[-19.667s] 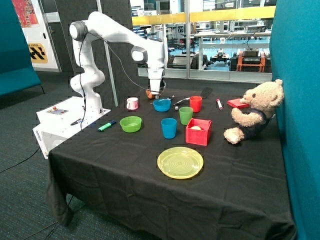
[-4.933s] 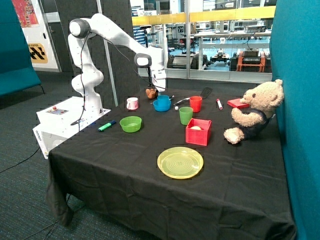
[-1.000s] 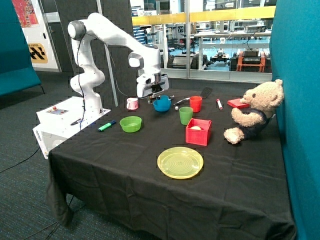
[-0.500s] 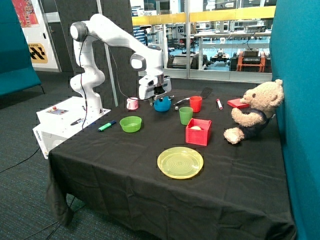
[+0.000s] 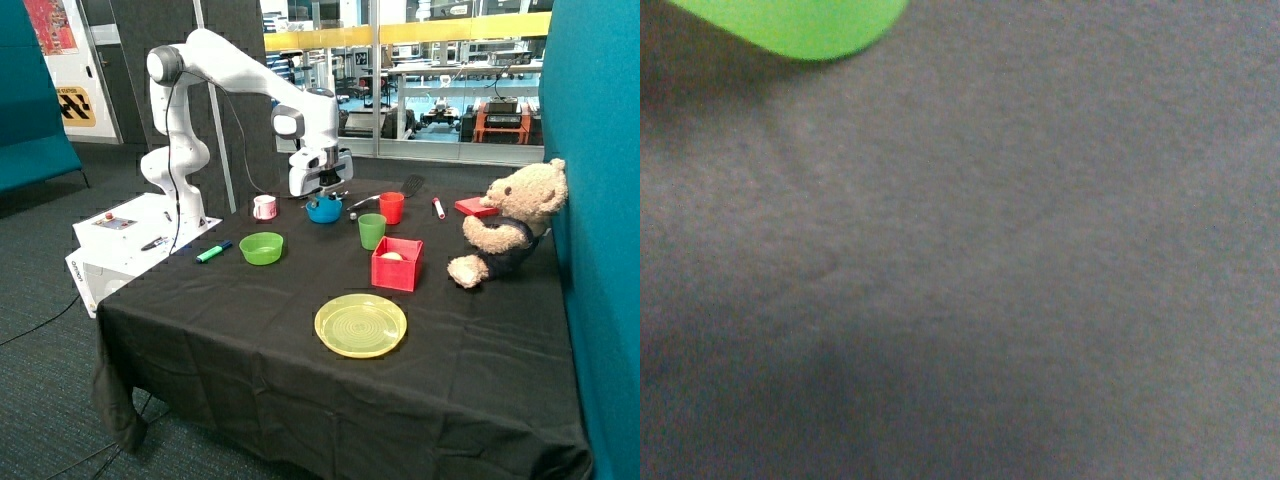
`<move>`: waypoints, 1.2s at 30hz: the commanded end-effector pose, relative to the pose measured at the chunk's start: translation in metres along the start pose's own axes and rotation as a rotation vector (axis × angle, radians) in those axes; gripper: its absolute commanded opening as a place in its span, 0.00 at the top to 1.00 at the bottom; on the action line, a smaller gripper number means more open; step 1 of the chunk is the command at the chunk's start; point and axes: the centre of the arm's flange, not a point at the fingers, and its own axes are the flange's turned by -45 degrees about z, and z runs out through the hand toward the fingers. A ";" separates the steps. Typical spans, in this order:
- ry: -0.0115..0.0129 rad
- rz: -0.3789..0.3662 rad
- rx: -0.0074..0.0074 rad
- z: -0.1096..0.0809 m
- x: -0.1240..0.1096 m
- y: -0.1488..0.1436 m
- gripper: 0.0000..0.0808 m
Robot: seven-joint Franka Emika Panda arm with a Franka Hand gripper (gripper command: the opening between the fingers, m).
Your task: Match the cups with the appropriate bowls
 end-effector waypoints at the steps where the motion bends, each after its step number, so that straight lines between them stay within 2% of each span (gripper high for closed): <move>1: -0.0001 -0.003 -0.0053 0.006 0.013 -0.027 0.38; 10: -0.0001 -0.003 -0.0053 0.017 0.038 -0.035 0.40; 20: -0.0001 0.018 -0.0053 0.018 0.070 -0.023 0.39; 22: 0.0000 0.030 -0.0053 0.018 0.073 -0.021 0.38; 23: 0.0000 0.022 -0.0053 0.017 0.075 -0.019 0.43; 29: 0.0000 0.027 -0.0053 0.014 0.081 -0.013 0.37; 36: 0.0000 0.024 -0.0053 0.013 0.077 -0.011 0.37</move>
